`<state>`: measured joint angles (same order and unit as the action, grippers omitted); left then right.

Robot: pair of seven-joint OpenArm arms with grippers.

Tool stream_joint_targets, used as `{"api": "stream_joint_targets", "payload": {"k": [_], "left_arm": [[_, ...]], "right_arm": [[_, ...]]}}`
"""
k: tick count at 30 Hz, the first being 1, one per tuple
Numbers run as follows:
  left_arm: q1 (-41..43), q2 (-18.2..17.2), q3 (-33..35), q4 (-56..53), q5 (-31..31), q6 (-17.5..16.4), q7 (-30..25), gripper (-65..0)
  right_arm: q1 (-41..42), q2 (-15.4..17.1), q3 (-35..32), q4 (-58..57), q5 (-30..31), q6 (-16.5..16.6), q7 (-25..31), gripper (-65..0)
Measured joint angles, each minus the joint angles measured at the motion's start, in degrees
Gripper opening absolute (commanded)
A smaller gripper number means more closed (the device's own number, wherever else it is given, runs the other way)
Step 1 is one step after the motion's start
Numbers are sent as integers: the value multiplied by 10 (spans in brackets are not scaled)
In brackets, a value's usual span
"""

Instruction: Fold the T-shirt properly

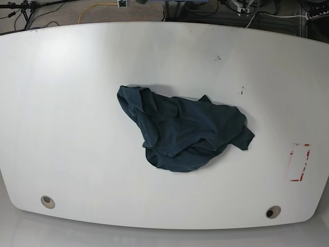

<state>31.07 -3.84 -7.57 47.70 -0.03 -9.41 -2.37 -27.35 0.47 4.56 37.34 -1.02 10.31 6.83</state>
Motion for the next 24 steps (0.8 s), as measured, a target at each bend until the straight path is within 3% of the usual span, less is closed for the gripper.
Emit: {"api": "stream_joint_targets", "payload": {"k": [7,15,24], "left_arm": [[55,3,0,52,0,-2,0,-138],[119,0,0,125,-69,-66,-1,-138],[195,-28,-4,205,-78,-57,1,-138]], "right_arm": [[-44,-5,0,50,0,1,1,-94],[-98,-6,-1,109,0,2,-5,-94],[-181,-6,0,232,0,1,-12,-94]]}}
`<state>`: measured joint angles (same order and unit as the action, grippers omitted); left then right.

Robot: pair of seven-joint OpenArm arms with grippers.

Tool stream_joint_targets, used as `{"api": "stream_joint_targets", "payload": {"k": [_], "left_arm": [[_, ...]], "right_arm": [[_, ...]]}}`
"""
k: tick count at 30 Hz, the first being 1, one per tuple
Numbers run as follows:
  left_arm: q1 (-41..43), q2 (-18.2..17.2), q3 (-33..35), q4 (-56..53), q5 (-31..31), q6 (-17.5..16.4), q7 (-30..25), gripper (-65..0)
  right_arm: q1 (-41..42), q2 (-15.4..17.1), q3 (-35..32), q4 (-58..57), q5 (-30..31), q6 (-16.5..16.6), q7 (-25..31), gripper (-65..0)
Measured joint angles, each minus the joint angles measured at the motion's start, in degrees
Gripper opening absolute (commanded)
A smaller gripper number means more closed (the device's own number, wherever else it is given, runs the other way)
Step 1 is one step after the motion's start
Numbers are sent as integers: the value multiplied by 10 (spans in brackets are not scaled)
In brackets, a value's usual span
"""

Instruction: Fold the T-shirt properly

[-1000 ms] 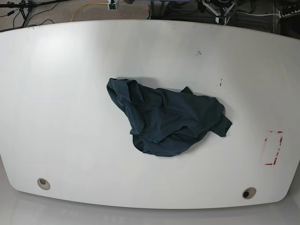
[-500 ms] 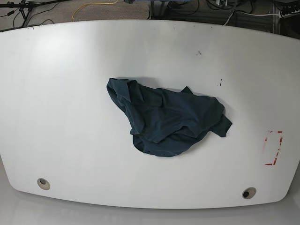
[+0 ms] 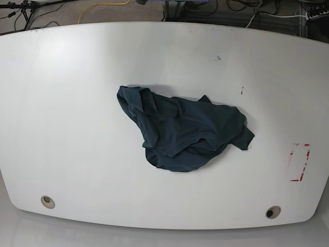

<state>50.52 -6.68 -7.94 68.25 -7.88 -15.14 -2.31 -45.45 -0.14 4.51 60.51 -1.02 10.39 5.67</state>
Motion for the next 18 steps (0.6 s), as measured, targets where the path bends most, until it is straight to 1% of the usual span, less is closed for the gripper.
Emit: {"api": "stream_joint_targets", "payload": {"k": [3,8,13,18], "left_arm": [[25,0,-2,31,0,1,0,-138],[78,9,-31,103,1,-14,5,-138],[130,2,-58,179,1,0,2,-138],[179,2,-70,251,0,-5,1,-138]], "right_arm": [[-30,0,0,52,0,0,-20,-94],[-80,0,0,144,0,1,-46,-94],[-125,1,0,231,0,0,-66,-94],[-167,0,1,321,0,0,-106,-94]]}}
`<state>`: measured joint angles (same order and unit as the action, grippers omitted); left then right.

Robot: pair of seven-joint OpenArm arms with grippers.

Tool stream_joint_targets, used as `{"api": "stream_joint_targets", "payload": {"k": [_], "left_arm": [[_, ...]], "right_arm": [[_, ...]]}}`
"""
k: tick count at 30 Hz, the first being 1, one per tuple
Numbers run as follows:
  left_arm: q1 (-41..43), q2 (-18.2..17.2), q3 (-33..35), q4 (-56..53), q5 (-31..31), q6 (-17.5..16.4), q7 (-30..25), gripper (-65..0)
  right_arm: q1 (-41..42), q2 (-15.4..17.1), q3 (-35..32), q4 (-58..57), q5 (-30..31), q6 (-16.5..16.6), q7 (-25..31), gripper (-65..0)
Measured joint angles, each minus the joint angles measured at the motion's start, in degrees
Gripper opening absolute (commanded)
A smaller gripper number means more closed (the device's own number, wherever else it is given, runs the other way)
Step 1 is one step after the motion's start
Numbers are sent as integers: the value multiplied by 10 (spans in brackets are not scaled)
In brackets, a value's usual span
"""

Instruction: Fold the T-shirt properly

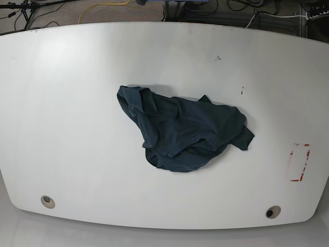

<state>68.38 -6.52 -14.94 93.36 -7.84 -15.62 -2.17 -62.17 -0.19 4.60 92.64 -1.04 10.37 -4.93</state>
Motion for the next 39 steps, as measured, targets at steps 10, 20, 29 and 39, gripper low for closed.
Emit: {"api": "stream_joint_targets", "payload": {"k": [10,20,29,39], "left_arm": [[68,4,-28,125,0,1,4,-138],[86,3,-64,214,-67,-3,0,-138],[13,1,-84,213,-90,-2,8,-138],[-94,2,-83,212,-93,-3,30,-138]], "right_arm": [[-62,2,2,188,0,1,-38,-94],[-50,0,29,232,0,1,-48,-94],[31,0,47,232,0,1,-48,-94],[127,2,51,232,0,2,-47,-89]]}}
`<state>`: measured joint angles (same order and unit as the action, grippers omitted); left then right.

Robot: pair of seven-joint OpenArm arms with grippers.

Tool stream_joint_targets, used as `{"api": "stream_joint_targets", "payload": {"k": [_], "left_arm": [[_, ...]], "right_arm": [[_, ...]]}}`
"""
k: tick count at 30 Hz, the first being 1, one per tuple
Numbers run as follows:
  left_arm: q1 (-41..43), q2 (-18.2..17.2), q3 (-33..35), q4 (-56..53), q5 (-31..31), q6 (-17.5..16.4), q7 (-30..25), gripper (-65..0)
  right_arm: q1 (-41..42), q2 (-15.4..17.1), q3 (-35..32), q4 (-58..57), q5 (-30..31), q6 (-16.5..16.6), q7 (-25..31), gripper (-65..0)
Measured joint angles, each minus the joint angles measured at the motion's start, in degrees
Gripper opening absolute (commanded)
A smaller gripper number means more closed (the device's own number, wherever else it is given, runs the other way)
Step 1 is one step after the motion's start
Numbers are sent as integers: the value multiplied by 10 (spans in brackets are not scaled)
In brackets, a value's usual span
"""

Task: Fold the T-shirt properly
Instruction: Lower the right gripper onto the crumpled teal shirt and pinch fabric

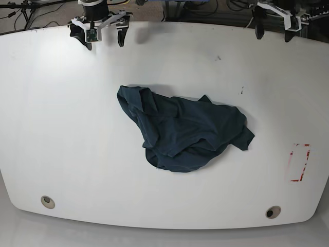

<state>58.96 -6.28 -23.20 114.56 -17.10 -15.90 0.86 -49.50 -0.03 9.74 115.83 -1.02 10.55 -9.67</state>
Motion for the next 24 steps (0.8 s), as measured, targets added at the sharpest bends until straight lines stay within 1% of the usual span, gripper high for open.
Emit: {"api": "stream_joint_targets", "payload": {"k": [3,8,11,14,16,19,21,24], "left_arm": [[-40,0,0,0,1,0,30,-138],[-111,1,-2,-3,3,0,120,-138],[-149,0,-3,-3,3,0,149,-138],[-182,1,-3,-2,3,0,163,-138],[-195,2,-3,-2,2,0,163,-138],[-200,2,-3,-2,-1,0,163,-138],[-203,2,-3,-3,-1,0,168,-138],[-219,3,-2,-4,4,1,177,-138]], "right_arm": [[28,-2,-1,0,0,1,0,-89],[78,-1,-1,-1,0,0,-5,-89],[104,1,-12,-1,-1,0,-6,-89],[132,3,-30,-1,-2,0,-5,-89],[152,9,-42,-2,-2,1,-7,-89],[183,27,-60,-2,-2,2,-7,-89],[209,43,-77,-2,-2,1,-19,-89],[254,62,-101,-3,-1,1,-59,-89]]}}
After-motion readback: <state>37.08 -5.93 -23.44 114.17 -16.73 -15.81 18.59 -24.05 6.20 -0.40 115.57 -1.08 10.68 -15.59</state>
